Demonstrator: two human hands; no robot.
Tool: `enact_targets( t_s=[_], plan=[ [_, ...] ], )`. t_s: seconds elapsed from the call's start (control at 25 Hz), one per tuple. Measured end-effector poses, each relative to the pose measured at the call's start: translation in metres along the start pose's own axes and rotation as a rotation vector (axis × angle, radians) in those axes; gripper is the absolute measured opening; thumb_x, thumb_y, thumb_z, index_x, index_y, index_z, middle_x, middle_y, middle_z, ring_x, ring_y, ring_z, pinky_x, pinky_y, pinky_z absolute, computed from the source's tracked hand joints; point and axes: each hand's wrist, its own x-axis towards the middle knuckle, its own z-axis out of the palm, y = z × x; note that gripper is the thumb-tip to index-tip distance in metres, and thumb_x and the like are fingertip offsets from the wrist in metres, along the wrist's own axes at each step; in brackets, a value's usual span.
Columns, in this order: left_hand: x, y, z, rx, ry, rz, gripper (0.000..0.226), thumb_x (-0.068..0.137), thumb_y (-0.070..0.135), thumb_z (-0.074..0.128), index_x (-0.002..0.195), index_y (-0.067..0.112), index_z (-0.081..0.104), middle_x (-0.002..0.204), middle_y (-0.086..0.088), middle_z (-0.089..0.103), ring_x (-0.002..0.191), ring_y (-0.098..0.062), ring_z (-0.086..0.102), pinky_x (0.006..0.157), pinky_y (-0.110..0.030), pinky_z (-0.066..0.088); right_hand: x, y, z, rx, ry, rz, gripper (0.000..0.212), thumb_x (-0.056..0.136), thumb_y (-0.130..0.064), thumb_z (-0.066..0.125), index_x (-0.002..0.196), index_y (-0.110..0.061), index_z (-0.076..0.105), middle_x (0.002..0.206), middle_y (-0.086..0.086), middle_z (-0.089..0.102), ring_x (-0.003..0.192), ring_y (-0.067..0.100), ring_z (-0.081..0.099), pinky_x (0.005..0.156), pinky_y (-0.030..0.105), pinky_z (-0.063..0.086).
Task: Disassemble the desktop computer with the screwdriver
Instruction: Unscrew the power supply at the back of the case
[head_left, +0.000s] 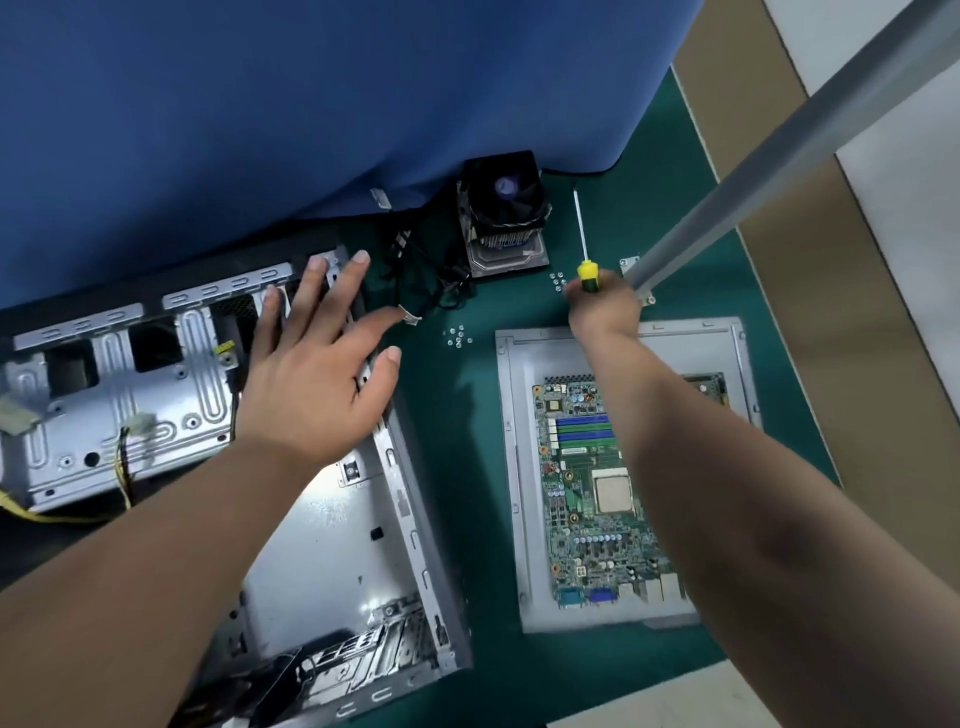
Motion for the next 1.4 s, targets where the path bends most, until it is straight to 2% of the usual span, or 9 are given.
enact_targets(
  t_s=[0.12, 0.28, 0.4, 0.48, 0.6, 0.68, 0.88, 1.16, 1.4],
  plan=[
    [-0.001, 0.000, 0.001, -0.004, 0.012, 0.005, 0.042, 0.101, 0.050, 0.034, 0.138, 0.043, 0.054, 0.171, 0.014, 0.013, 0.160, -0.018, 0.004, 0.126, -0.056, 0.008, -0.002, -0.002, -0.001, 0.029, -0.011, 0.009, 0.019, 0.095, -0.033, 0.057, 0.081, -0.019, 0.058, 0.061, -0.006, 0.048, 0.069, 0.026, 0.055, 0.052, 0.025, 0.029],
    [0.000, 0.001, 0.000, -0.003, 0.011, 0.002, 0.043, 0.101, 0.050, 0.034, 0.137, 0.042, 0.055, 0.171, 0.013, 0.014, 0.160, -0.019, 0.005, 0.126, -0.057, 0.008, -0.036, 0.000, -0.024, 0.341, 0.020, 0.034, 0.022, 0.093, -0.042, 0.062, 0.082, -0.023, 0.059, 0.070, -0.008, 0.057, 0.064, 0.010, 0.052, 0.053, 0.023, 0.033],
    [-0.001, 0.003, -0.002, -0.007, 0.009, -0.006, 0.042, 0.100, 0.049, 0.034, 0.135, 0.040, 0.057, 0.170, 0.011, 0.018, 0.159, -0.021, 0.008, 0.126, -0.057, 0.009, -0.081, 0.005, -0.036, 0.457, -0.003, -0.018, 0.022, 0.097, -0.037, 0.053, 0.081, -0.021, 0.055, 0.085, 0.006, 0.062, 0.071, 0.020, 0.053, 0.063, 0.031, 0.038],
    [0.000, 0.005, -0.004, -0.005, -0.002, -0.014, 0.043, 0.100, 0.049, 0.034, 0.134, 0.040, 0.057, 0.170, 0.010, 0.019, 0.159, -0.022, 0.008, 0.126, -0.056, 0.008, -0.114, 0.011, -0.039, 0.393, -0.060, -0.088, 0.020, 0.101, -0.030, 0.049, 0.086, -0.018, 0.054, 0.092, 0.014, 0.063, 0.073, 0.025, 0.052, 0.066, 0.034, 0.041],
    [0.000, 0.007, -0.008, -0.011, -0.036, -0.028, 0.043, 0.100, 0.050, 0.033, 0.135, 0.040, 0.057, 0.170, 0.010, 0.019, 0.159, -0.021, 0.007, 0.126, -0.055, 0.006, -0.160, 0.021, -0.038, 0.190, -0.123, -0.167, 0.011, 0.100, -0.029, 0.053, 0.098, -0.018, 0.054, 0.082, 0.008, 0.066, 0.066, 0.027, 0.059, 0.057, 0.037, 0.047],
    [0.000, 0.008, -0.010, -0.013, -0.055, -0.034, 0.044, 0.100, 0.050, 0.033, 0.135, 0.041, 0.056, 0.170, 0.010, 0.019, 0.159, -0.021, 0.005, 0.126, -0.055, 0.006, -0.178, 0.022, -0.034, -0.008, -0.143, -0.177, 0.017, 0.096, -0.029, 0.056, 0.110, -0.018, 0.056, 0.080, 0.005, 0.067, 0.069, 0.030, 0.063, 0.058, 0.036, 0.051],
    [0.001, 0.007, -0.011, -0.021, -0.073, -0.037, 0.042, 0.101, 0.050, 0.031, 0.135, 0.042, 0.055, 0.170, 0.011, 0.018, 0.159, -0.021, 0.003, 0.127, -0.055, 0.004, -0.192, 0.016, -0.013, -0.360, -0.128, -0.198, 0.031, 0.090, -0.026, 0.060, 0.116, -0.010, 0.058, 0.109, 0.014, 0.060, 0.091, 0.038, 0.066, 0.062, 0.034, 0.041],
    [0.001, 0.006, -0.009, -0.019, -0.081, -0.043, 0.043, 0.100, 0.051, 0.031, 0.135, 0.042, 0.053, 0.170, 0.012, 0.016, 0.159, -0.019, 0.000, 0.127, -0.054, 0.003, -0.201, 0.027, -0.007, -0.533, -0.121, -0.255, 0.037, 0.089, -0.013, 0.064, 0.125, -0.009, 0.056, 0.123, 0.015, 0.056, 0.098, 0.035, 0.066, 0.063, 0.035, 0.040],
    [0.003, 0.002, -0.003, -0.017, -0.048, -0.031, 0.040, 0.100, 0.051, 0.033, 0.133, 0.041, 0.054, 0.169, 0.012, 0.018, 0.159, -0.020, 0.004, 0.126, -0.056, 0.005, -0.210, 0.026, -0.016, -0.528, -0.200, -0.255, 0.034, 0.097, -0.024, 0.060, 0.126, -0.006, 0.058, 0.133, 0.015, 0.049, 0.103, 0.038, 0.064, 0.069, 0.037, 0.045]
  ],
)
